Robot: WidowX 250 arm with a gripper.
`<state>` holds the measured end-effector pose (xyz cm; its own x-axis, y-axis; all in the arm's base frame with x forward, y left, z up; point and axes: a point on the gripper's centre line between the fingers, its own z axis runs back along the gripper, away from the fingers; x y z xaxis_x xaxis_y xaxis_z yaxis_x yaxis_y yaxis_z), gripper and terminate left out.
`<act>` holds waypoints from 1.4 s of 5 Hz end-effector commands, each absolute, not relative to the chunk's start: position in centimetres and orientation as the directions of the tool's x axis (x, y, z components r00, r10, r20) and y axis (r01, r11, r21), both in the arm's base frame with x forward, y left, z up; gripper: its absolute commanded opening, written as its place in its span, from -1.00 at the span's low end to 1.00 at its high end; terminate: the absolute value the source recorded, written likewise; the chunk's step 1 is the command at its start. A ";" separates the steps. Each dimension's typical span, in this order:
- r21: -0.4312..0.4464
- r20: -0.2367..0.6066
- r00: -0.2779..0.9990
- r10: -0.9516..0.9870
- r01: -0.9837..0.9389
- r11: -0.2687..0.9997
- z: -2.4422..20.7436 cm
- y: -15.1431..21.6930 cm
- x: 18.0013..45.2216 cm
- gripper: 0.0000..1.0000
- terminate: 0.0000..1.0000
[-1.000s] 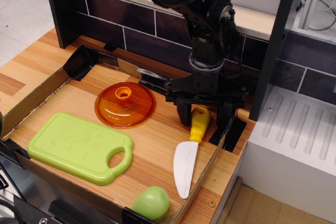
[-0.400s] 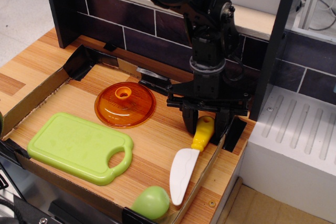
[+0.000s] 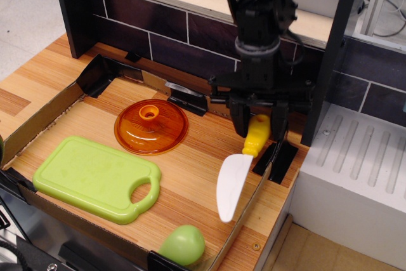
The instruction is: Put knife on cutting board
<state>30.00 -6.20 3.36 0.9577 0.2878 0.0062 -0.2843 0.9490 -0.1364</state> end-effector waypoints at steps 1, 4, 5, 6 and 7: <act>-0.177 0.053 0.961 0.270 -0.257 0.950 6.2 -5.3 31.1 -1.00 -1.00; -0.212 0.058 0.987 -0.148 0.157 0.965 10.7 -1.2 29.3 -1.00 -1.00; -0.181 -0.003 0.921 -0.390 0.383 0.906 10.8 -1.4 29.9 -1.00 -1.00; -0.083 0.045 0.806 -0.590 0.591 0.802 10.7 -1.9 29.2 -1.00 -1.00; -0.069 0.085 0.703 -0.707 0.712 0.699 10.0 -1.2 27.6 -1.00 -1.00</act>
<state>26.19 -0.82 8.21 0.6972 -0.7154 0.0463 0.7146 0.6883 -0.1248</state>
